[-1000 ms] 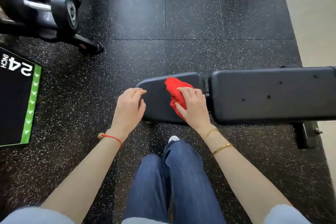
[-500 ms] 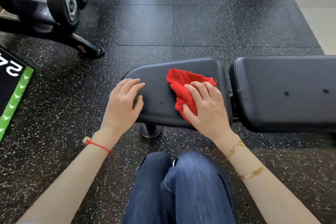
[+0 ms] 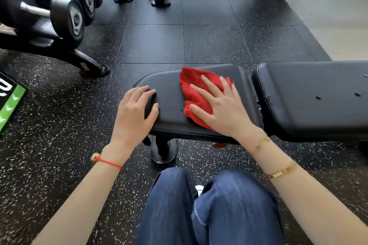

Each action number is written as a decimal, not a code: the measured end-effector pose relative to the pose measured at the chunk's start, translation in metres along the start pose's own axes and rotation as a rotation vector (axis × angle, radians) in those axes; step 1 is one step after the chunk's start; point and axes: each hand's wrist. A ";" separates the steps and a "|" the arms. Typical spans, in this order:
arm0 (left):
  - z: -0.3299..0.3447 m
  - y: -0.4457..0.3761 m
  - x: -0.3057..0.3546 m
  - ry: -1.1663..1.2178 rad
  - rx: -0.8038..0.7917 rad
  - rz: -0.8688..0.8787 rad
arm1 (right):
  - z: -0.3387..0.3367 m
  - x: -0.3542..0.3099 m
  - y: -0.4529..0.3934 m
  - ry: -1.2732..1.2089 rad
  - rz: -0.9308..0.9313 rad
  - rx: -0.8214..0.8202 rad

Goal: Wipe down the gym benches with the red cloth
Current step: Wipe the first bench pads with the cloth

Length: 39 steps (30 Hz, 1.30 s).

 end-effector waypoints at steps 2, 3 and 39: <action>-0.001 -0.001 -0.001 -0.008 0.001 0.002 | -0.003 0.012 -0.003 -0.001 0.067 -0.003; -0.001 -0.002 -0.003 -0.013 0.000 -0.001 | -0.004 0.016 -0.009 -0.002 0.110 -0.004; 0.007 0.012 -0.013 0.069 0.034 -0.088 | 0.010 -0.056 -0.039 0.038 -0.029 -0.003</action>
Point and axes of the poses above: each hand's wrist, its own y-axis away from the middle knuckle, its own z-axis out of the palm, x = y × z, and after that the axes turned 12 degrees about z, right-handed
